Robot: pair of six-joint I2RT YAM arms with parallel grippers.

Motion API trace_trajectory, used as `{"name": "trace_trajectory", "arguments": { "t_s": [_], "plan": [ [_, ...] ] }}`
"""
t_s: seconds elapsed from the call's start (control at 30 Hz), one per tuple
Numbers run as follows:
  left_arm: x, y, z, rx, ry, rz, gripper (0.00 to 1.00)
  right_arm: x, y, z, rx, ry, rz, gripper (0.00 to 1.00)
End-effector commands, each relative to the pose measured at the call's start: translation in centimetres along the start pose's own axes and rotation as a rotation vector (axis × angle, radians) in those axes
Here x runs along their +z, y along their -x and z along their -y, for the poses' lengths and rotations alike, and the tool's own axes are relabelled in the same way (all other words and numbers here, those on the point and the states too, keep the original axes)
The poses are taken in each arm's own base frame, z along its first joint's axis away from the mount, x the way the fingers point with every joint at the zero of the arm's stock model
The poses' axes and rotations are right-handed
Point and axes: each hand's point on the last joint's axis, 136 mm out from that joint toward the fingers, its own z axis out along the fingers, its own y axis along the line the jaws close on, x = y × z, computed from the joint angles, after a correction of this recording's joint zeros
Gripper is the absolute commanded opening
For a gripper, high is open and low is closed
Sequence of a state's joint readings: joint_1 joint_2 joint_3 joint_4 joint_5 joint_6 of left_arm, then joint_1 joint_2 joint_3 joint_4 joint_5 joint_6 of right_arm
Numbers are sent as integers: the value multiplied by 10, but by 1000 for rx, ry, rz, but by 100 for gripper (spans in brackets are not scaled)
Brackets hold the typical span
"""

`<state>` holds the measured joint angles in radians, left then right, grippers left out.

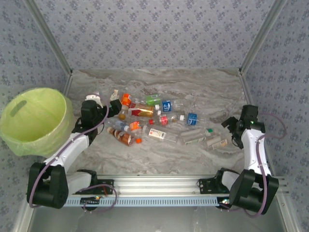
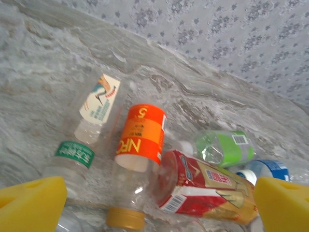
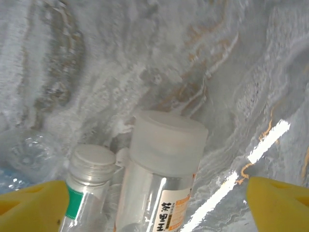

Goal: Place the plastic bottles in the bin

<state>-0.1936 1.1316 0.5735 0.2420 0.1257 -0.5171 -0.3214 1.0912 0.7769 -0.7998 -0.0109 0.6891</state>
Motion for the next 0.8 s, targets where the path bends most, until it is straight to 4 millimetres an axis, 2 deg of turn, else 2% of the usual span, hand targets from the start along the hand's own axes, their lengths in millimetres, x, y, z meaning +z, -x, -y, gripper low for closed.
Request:
{"name": "trace_trajectory", "arguments": {
  "t_s": [0.0, 0.17, 0.37, 0.47, 0.57, 0.77],
  "plan": [
    [-5, -5, 26, -76, -117, -14, 99, 14, -7, 12, 152, -31, -38, 89],
    [-11, -29, 56, -34, -157, -65, 99, 42, -8, 7, 202, -16, -91, 86],
    [-10, -41, 66, 13, -164, -96, 99, 78, -12, -1, 188, 1, -162, 77],
    [-12, -43, 73, 37, -186, -95, 99, 89, -12, 5, 184, -27, -156, 74],
    [-12, -44, 76, 39, -193, -97, 99, 92, -8, 15, 181, -67, -117, 67],
    [-4, -47, 74, 39, -164, -135, 100, 80, 3, 20, 160, -63, -17, 53]
  ]
}}
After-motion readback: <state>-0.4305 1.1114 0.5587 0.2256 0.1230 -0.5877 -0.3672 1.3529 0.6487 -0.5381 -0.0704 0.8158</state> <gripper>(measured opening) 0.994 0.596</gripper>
